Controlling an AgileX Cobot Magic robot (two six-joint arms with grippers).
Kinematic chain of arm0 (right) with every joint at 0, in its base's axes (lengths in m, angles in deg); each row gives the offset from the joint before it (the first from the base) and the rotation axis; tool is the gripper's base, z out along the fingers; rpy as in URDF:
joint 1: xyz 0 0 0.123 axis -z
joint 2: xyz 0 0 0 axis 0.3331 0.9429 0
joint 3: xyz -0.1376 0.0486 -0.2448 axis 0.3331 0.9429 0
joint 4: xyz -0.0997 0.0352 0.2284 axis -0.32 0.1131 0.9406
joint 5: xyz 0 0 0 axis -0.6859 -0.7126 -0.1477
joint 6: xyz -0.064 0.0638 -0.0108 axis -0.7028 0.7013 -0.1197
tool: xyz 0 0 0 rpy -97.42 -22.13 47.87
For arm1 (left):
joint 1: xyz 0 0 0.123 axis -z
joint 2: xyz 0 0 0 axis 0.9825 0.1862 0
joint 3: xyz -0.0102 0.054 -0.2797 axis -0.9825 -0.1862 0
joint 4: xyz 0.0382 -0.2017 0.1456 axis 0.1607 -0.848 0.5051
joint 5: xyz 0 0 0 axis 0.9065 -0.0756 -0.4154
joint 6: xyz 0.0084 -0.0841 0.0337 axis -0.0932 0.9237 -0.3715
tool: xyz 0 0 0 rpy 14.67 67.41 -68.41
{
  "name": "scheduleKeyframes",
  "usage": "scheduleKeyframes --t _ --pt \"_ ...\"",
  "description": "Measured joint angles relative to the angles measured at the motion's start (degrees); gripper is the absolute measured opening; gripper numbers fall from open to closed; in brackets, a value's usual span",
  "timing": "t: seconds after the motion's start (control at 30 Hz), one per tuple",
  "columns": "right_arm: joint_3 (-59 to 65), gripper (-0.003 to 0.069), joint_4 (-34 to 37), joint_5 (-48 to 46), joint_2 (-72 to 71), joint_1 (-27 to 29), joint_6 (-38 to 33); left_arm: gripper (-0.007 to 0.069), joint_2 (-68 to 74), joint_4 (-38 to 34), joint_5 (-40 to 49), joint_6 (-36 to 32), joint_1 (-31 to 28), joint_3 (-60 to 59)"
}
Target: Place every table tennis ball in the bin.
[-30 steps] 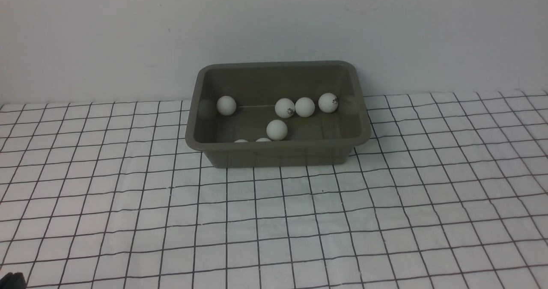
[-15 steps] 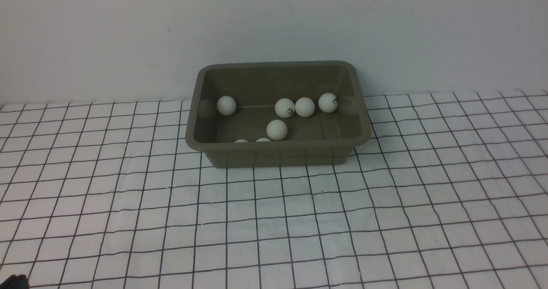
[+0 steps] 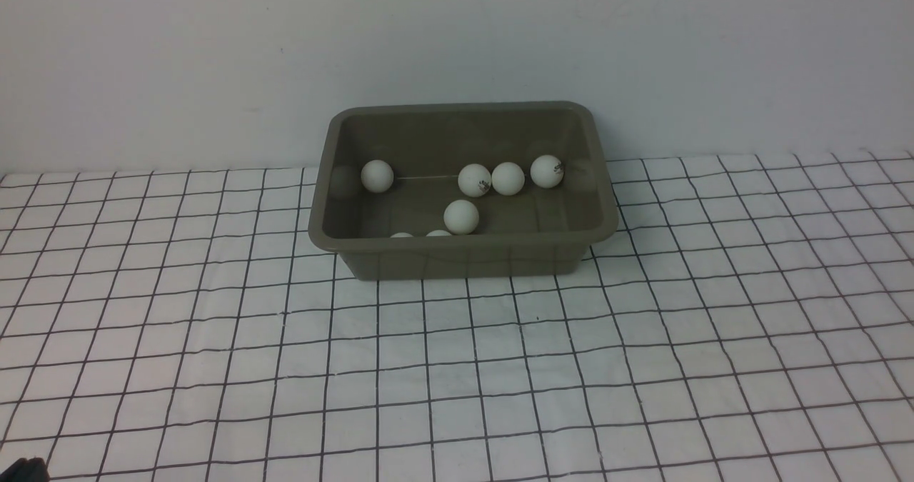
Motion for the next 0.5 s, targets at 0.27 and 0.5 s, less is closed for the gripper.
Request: scheduleKeyframes --t 0.27,0.5 --pt "21.5 -0.0016 7.1 28.1 0.0 13.9 0.9 -0.0004 0.0 0.0 0.0 0.0 0.0 0.0" --pt "42.8 -0.0016 11.4 43.8 0.6 14.8 1.0 -0.0004 0.0 0.0 0.0 0.0 0.0 0.0"
